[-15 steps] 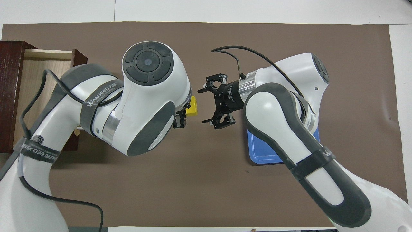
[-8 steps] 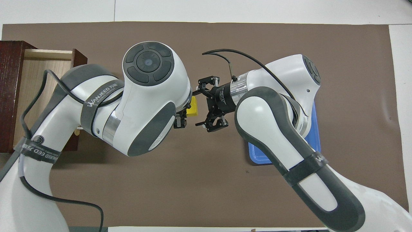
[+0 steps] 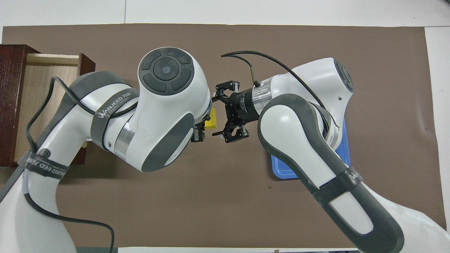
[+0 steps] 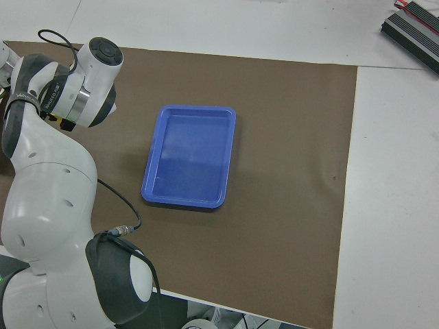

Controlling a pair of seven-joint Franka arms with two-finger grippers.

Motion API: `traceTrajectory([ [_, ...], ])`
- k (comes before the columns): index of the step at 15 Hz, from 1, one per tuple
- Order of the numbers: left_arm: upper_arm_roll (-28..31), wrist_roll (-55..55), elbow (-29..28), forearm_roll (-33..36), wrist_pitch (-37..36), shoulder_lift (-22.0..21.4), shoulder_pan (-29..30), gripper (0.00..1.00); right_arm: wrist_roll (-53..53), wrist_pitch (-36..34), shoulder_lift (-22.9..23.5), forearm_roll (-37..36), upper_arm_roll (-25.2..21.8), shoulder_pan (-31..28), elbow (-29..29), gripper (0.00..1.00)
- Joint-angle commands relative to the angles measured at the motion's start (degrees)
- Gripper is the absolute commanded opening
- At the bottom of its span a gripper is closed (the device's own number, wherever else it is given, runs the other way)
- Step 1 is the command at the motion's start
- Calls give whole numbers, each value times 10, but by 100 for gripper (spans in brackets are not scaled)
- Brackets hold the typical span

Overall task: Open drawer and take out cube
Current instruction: 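Close the right gripper on the cube held by the left gripper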

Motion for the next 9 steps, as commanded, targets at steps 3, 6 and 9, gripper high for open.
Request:
traceTrajectory([
  [3,10,-5,-11,-8,-5,-12,-10,0,12,11,-14,15,0,14,-18,83],
  [6,10,-5,-11,-8,-4,-12,-10,0,11,19,-18,15,0,16,-23,77],
  [9,10,-5,-10,-8,-2,-11,-9,0,11,18,-18,15,0,15,-23,45],
])
